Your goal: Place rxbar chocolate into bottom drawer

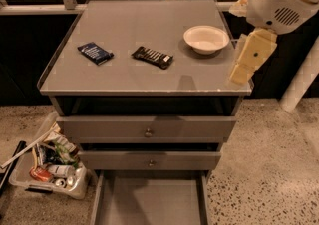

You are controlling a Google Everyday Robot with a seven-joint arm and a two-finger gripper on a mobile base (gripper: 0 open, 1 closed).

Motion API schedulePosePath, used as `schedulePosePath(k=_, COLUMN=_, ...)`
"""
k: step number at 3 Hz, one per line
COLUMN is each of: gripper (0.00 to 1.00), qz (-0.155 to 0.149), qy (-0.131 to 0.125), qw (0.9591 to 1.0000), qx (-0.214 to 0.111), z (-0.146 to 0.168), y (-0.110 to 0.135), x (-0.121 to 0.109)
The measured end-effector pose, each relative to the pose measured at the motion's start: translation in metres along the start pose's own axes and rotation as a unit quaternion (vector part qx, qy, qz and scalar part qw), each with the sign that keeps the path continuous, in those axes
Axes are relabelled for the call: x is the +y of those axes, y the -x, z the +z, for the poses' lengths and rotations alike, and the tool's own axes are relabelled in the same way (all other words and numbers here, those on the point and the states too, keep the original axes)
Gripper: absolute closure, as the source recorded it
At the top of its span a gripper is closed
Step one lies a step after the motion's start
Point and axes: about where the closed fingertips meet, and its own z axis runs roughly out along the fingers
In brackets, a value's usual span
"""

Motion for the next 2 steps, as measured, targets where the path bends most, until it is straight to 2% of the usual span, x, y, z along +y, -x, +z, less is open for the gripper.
schedulePosePath(k=2, gripper=0.0, qz=-0.003, qy=0.002, qw=0.9999, qx=-0.01, z=0.002, y=0.0061, x=0.0013)
